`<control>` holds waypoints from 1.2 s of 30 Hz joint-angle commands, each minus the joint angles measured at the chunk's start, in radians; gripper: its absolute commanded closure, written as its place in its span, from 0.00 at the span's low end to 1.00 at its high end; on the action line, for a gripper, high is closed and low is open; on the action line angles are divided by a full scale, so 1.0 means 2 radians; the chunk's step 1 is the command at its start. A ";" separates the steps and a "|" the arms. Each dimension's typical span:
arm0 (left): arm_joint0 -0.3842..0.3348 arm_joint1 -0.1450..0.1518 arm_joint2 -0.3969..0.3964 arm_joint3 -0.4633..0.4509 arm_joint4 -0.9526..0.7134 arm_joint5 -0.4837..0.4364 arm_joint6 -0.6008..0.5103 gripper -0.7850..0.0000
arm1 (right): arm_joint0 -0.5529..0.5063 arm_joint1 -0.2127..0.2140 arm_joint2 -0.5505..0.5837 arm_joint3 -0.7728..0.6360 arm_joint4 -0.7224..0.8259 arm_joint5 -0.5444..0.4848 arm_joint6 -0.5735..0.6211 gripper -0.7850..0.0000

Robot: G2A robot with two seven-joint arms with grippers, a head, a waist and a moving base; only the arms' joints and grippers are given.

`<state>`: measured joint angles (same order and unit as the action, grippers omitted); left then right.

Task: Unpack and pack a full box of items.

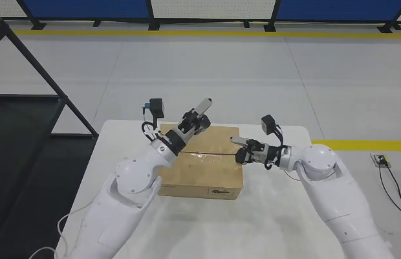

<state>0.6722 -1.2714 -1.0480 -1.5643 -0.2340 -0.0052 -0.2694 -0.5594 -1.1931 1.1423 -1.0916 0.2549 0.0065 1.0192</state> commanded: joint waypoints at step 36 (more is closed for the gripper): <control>-0.057 -0.046 0.072 0.068 0.039 0.016 0.012 0.00 | -0.079 0.031 0.092 -0.045 0.030 -0.019 -0.013 0.00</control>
<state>0.5631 -1.3601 -0.9113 -1.4358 -0.1589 0.0243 -0.2466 -0.7145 -1.1319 1.3225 -1.1821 0.3123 -0.0300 0.9933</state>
